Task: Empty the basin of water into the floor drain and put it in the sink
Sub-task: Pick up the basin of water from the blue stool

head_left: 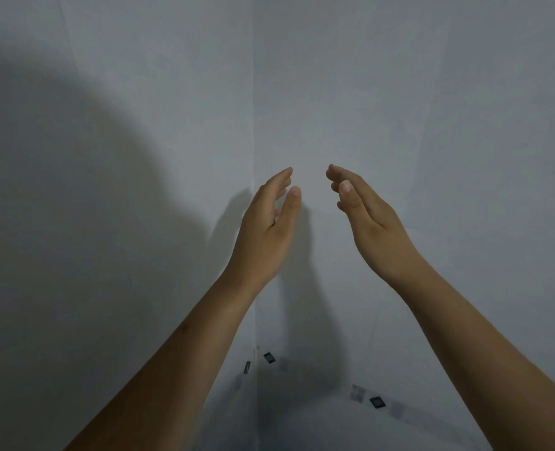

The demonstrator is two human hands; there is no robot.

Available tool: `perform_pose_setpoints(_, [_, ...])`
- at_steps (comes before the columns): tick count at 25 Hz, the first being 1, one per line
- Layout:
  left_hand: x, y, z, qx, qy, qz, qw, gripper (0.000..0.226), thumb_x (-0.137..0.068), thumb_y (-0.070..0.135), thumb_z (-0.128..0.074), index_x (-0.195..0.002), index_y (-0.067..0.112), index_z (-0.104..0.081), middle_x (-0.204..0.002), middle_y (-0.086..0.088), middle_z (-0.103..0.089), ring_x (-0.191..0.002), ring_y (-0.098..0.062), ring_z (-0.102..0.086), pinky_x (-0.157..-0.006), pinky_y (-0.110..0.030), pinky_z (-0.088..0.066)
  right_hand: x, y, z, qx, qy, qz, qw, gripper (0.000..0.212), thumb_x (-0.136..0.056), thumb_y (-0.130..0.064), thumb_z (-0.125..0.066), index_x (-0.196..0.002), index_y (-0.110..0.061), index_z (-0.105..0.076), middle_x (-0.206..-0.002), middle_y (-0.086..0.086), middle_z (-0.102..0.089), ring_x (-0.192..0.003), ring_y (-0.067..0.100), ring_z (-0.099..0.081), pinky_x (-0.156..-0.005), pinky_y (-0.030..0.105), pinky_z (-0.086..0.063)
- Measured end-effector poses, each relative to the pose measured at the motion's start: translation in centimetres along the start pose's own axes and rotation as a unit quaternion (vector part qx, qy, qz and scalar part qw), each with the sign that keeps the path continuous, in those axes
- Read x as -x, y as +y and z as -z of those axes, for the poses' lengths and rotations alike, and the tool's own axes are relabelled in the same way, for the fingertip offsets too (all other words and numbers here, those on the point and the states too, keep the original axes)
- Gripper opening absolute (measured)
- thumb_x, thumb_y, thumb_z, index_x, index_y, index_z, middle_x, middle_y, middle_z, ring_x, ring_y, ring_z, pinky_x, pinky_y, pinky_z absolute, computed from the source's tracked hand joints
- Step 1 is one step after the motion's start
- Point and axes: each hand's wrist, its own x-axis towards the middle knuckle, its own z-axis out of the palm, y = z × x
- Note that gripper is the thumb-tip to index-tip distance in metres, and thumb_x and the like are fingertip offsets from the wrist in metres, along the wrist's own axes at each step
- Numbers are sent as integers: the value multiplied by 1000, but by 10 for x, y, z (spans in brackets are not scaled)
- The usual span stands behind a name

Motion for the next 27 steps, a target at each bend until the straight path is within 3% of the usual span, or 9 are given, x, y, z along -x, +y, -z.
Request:
perform_pose_setpoints(8, [15,-42,-17,-50,8,41,998,51,-102,53,-36,-149,33,-41,-151,15,-46,-132,10,-42,-93,6,-29,0,58,-13,-32,-63,-24,997,63,-94,-69,-29,-146,-36,-44,-147,-24,-47,-135,-5,-42,-115,39,-36])
perform_pose_setpoints(15, [77,-126,-38,-40,-8,158,987,51,-101,55,-35,-147,35,-43,-149,19,-47,-131,13,-42,-98,-3,-33,60,145,-54,-69,-132,-147,978,63,-94,-70,-30,-146,-37,-44,-147,-21,-49,-134,-6,-43,-117,36,-35])
perform_pose_setpoints(20, [144,-204,-60,-46,-36,245,968,60,-96,60,-37,-147,28,-44,-138,24,-49,-123,21,-43,-95,2,-34,116,220,-94,-87,-168,-256,948,68,-92,-71,-30,-147,-32,-44,-149,-15,-50,-136,1,-45,-117,39,-34])
perform_pose_setpoints(24, [219,-270,-79,-57,-79,352,931,61,-98,57,-37,-148,23,-44,-149,8,-49,-135,-3,-45,-113,-28,-37,179,280,-124,-86,-189,-355,912,71,-86,-73,-32,-141,-31,-49,-144,-9,-54,-134,11,-49,-116,44,-35])
perform_pose_setpoints(27, [282,-325,-92,-69,-105,443,887,53,-102,48,-39,-148,21,-44,-149,9,-47,-136,-8,-44,-114,-26,-32,234,329,-147,-81,-216,-429,874,78,-82,-75,-33,-143,-29,-47,-146,-6,-52,-135,14,-48,-116,44,-34])
